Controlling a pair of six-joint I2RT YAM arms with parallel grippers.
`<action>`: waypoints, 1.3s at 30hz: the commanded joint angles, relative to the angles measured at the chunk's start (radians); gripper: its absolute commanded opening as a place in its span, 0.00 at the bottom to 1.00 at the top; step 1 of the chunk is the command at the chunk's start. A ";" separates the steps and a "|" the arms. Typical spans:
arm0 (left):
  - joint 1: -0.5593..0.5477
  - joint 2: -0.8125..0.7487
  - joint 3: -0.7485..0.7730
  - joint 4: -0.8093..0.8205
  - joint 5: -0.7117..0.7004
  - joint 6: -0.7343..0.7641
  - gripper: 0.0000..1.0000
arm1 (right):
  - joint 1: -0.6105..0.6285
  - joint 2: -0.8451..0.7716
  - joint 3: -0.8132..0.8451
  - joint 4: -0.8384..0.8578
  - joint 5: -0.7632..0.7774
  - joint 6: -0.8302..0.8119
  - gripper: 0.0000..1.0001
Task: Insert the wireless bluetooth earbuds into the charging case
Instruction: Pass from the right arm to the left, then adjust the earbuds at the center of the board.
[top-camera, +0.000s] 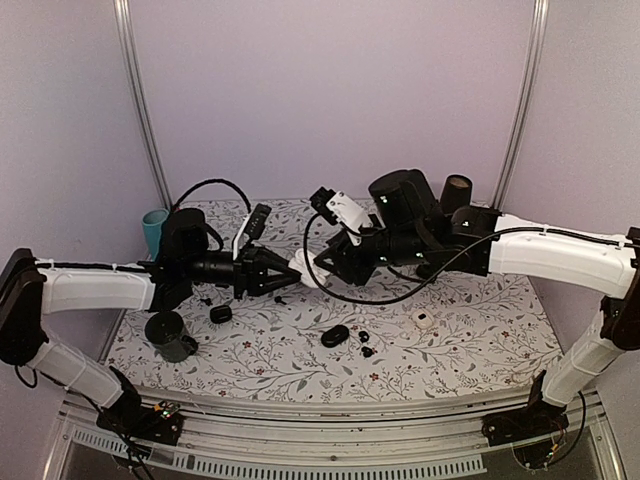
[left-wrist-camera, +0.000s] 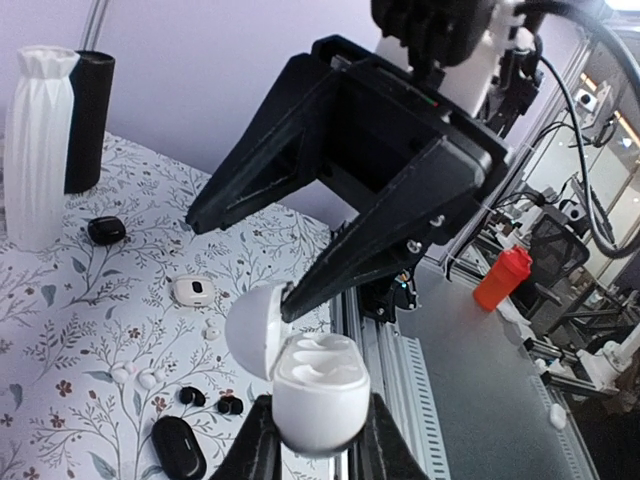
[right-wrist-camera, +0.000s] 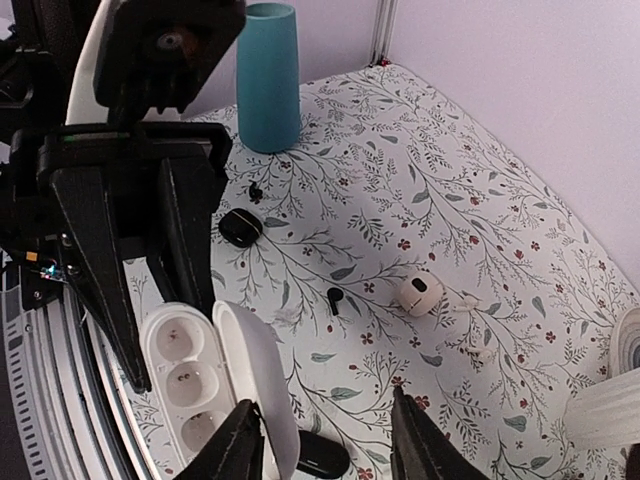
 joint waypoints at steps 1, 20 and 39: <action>-0.031 -0.076 -0.074 0.167 -0.101 0.065 0.00 | -0.001 -0.054 0.020 0.046 -0.055 0.049 0.46; -0.031 -0.189 -0.218 0.387 -0.369 0.106 0.00 | -0.103 -0.221 -0.196 0.242 -0.051 0.300 0.63; -0.006 -0.286 -0.208 0.294 -0.485 0.125 0.00 | -0.229 0.009 -0.319 0.147 -0.073 0.529 0.40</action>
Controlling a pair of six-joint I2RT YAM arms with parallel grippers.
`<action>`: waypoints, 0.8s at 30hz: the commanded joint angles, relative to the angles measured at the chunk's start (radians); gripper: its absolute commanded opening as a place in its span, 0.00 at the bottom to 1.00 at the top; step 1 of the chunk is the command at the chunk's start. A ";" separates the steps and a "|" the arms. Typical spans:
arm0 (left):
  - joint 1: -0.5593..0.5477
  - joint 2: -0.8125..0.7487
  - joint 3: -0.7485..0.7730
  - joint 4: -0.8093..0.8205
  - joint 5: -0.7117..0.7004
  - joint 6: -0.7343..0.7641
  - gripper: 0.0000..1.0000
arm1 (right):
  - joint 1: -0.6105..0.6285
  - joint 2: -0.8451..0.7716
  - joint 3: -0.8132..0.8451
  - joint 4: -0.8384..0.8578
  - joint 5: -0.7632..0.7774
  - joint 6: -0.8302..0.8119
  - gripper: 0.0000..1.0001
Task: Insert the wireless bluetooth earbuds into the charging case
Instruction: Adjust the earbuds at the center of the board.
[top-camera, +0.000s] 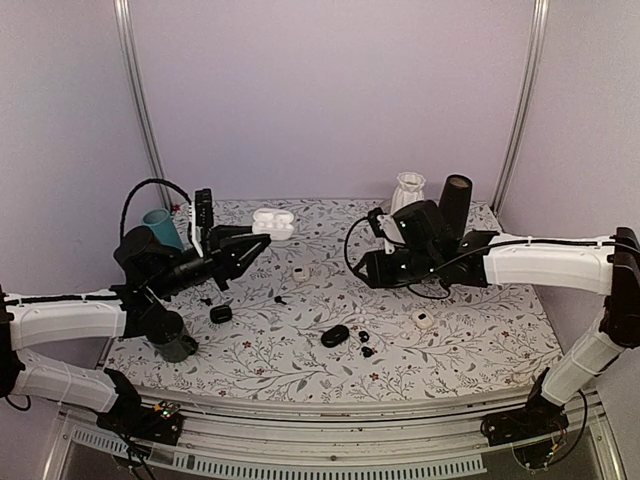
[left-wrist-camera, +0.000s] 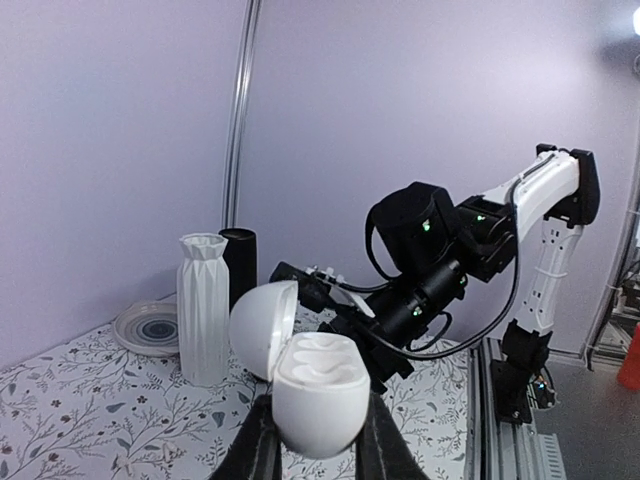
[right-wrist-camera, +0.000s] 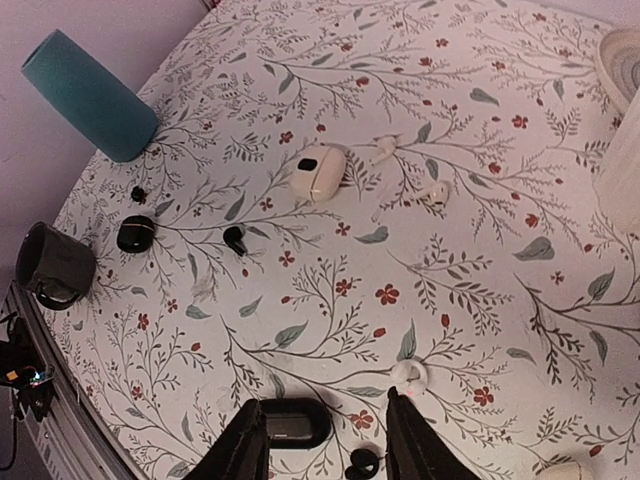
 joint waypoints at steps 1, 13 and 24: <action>0.007 -0.014 0.009 -0.015 -0.012 0.011 0.00 | -0.039 0.041 -0.050 0.002 -0.060 0.062 0.38; 0.008 -0.013 0.001 -0.018 -0.017 -0.004 0.00 | -0.073 0.184 -0.118 0.032 -0.103 0.078 0.21; 0.008 -0.015 0.000 -0.023 -0.006 -0.008 0.00 | -0.073 0.282 -0.123 0.028 -0.083 0.091 0.13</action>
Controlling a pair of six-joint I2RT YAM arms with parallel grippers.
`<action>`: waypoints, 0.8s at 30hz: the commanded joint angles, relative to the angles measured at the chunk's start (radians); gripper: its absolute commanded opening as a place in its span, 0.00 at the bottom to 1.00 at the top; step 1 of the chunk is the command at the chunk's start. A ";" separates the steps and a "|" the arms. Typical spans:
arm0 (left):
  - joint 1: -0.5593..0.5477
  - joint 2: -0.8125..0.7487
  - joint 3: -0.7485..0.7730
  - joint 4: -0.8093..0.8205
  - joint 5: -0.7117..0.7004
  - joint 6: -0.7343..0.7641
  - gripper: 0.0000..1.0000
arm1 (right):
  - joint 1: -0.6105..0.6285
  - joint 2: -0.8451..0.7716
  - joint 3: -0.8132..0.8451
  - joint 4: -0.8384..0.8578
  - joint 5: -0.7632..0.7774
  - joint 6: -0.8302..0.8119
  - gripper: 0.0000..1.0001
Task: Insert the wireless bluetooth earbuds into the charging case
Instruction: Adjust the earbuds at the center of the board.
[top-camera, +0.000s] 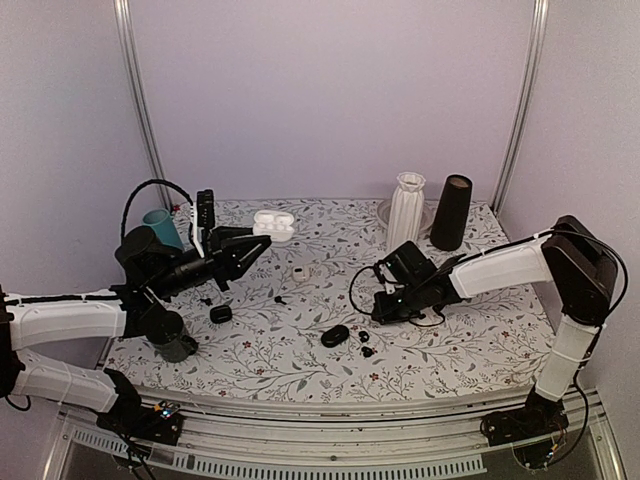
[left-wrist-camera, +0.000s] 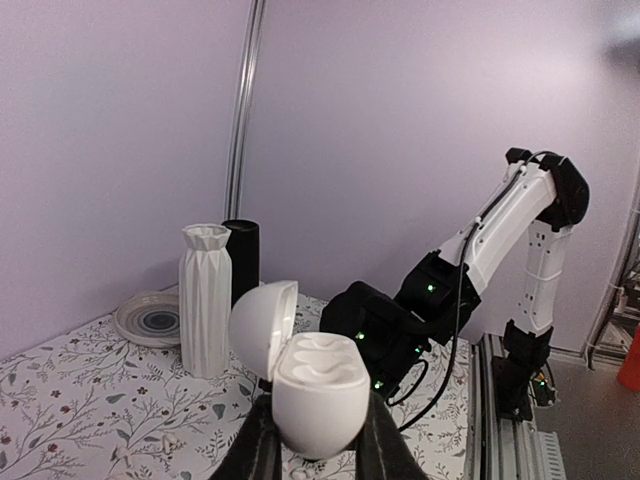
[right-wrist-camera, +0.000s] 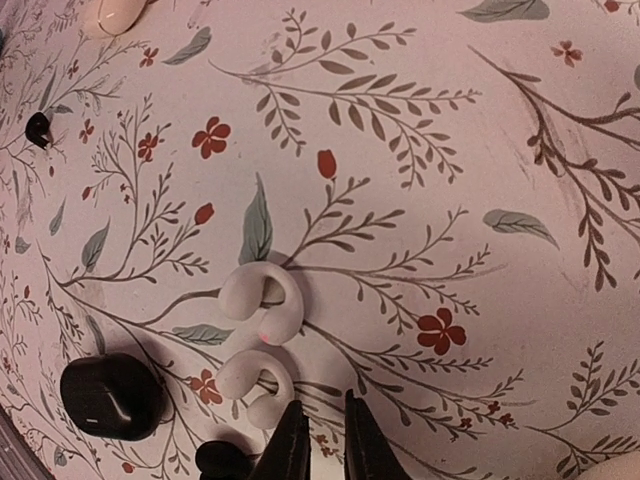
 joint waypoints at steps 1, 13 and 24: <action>0.006 -0.014 -0.001 0.005 0.002 -0.006 0.00 | -0.001 0.033 -0.010 0.018 0.008 0.013 0.13; 0.007 -0.013 -0.003 0.005 0.003 -0.008 0.00 | 0.060 0.065 0.050 -0.042 0.027 0.020 0.13; 0.006 -0.014 -0.009 0.006 0.001 -0.010 0.00 | 0.101 0.117 0.168 -0.071 -0.009 0.046 0.12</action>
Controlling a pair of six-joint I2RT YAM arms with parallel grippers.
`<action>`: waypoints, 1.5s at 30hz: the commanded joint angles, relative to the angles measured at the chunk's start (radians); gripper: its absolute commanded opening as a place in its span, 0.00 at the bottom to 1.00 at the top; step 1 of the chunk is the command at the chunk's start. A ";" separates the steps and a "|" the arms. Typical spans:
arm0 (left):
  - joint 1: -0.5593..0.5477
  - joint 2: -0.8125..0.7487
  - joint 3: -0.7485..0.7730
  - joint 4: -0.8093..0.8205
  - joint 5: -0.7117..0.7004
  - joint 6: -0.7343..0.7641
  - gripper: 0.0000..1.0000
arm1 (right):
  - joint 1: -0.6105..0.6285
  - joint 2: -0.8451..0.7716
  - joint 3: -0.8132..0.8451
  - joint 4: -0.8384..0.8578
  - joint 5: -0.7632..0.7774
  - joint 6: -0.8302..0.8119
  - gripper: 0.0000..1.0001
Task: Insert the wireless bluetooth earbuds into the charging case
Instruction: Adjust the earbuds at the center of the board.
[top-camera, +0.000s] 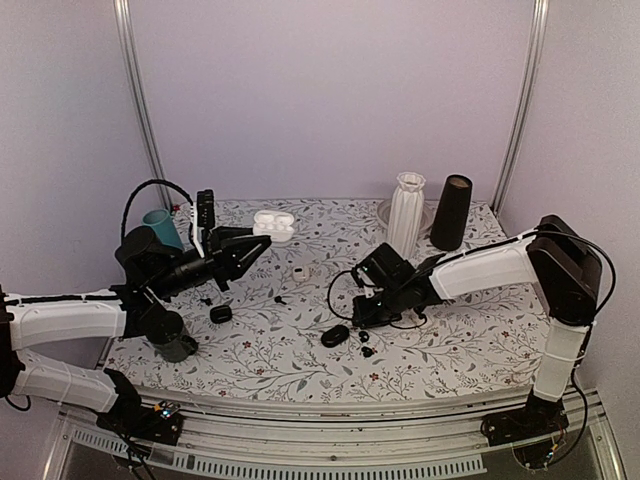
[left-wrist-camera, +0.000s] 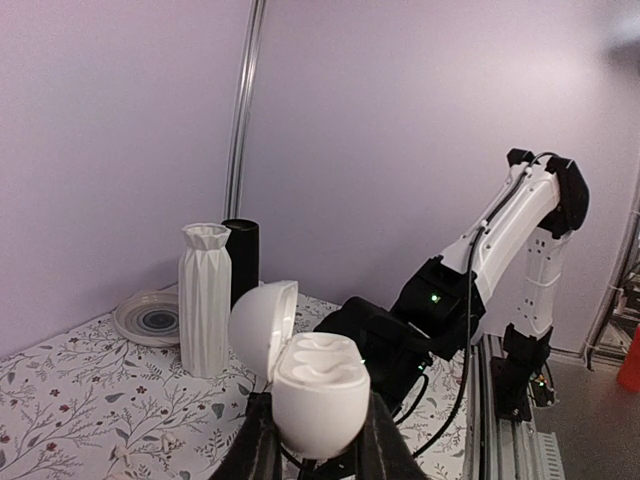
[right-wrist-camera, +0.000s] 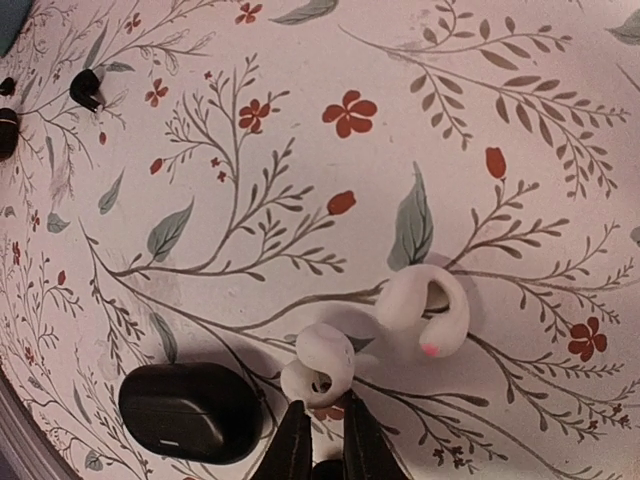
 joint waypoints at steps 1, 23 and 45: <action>0.006 -0.014 -0.009 0.007 0.001 -0.006 0.00 | 0.006 0.045 0.073 -0.018 -0.006 0.008 0.13; 0.006 -0.016 -0.015 0.004 -0.001 -0.006 0.00 | -0.050 -0.010 0.078 -0.065 -0.034 0.072 0.26; 0.007 -0.016 -0.014 -0.004 0.002 -0.003 0.00 | -0.036 -0.027 0.038 -0.064 0.042 -0.007 0.16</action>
